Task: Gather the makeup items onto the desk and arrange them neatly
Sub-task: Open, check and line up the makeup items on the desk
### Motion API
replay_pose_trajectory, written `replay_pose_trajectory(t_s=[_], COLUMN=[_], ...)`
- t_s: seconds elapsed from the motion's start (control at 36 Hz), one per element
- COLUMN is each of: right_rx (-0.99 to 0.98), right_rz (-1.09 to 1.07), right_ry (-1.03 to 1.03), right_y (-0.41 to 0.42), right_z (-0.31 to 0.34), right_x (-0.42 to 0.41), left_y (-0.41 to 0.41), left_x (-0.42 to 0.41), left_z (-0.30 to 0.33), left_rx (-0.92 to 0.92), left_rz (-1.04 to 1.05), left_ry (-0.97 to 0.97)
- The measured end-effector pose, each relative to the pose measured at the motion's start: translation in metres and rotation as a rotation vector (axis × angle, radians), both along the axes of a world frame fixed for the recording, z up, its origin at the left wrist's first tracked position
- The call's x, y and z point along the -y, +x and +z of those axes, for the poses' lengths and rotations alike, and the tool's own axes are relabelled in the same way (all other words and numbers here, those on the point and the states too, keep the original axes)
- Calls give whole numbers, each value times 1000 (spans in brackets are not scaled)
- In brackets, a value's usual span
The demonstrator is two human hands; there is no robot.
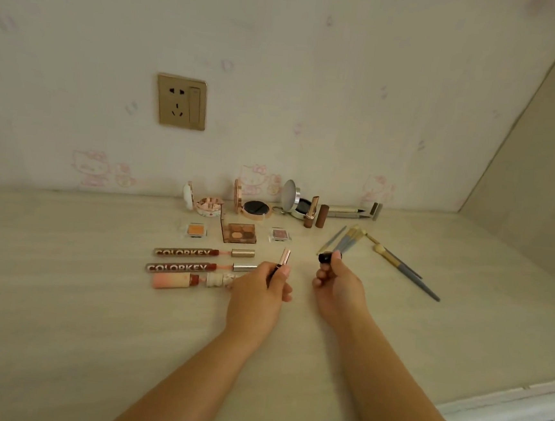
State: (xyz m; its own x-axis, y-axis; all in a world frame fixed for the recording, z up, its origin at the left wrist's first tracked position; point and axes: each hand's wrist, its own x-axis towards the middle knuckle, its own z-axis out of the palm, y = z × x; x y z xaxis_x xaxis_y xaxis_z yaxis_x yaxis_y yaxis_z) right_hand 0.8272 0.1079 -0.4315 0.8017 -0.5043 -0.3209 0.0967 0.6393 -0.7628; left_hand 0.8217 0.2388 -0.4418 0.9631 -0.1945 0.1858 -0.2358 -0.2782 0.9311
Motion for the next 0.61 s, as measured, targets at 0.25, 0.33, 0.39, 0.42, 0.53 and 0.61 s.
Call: replay_pose_trajectory(t_s=[0.25,0.33,0.39,0.42,0.53,0.61], right_rx=[35,-12,-92,-125,-177,-233], right_rz=[53,35,41,40,-7,-22], right_ry=[-316,-489,-712,-820,-1100,-1256], right_y=[28,42,51,56,76,87], right_z=[8,15,19,19,14,6], right_x=[36,48,55,58,67,72], left_y=[43,58,66,71,88,98], left_x=[44,60,69,74,87,92], left_z=[8,12,11,8,4,0], left_rx=[-59,-35,27,56,104,156], left_rz=[-21,31,65,85,146,187], left_ry=[-186,-186,-91,-55,24,162])
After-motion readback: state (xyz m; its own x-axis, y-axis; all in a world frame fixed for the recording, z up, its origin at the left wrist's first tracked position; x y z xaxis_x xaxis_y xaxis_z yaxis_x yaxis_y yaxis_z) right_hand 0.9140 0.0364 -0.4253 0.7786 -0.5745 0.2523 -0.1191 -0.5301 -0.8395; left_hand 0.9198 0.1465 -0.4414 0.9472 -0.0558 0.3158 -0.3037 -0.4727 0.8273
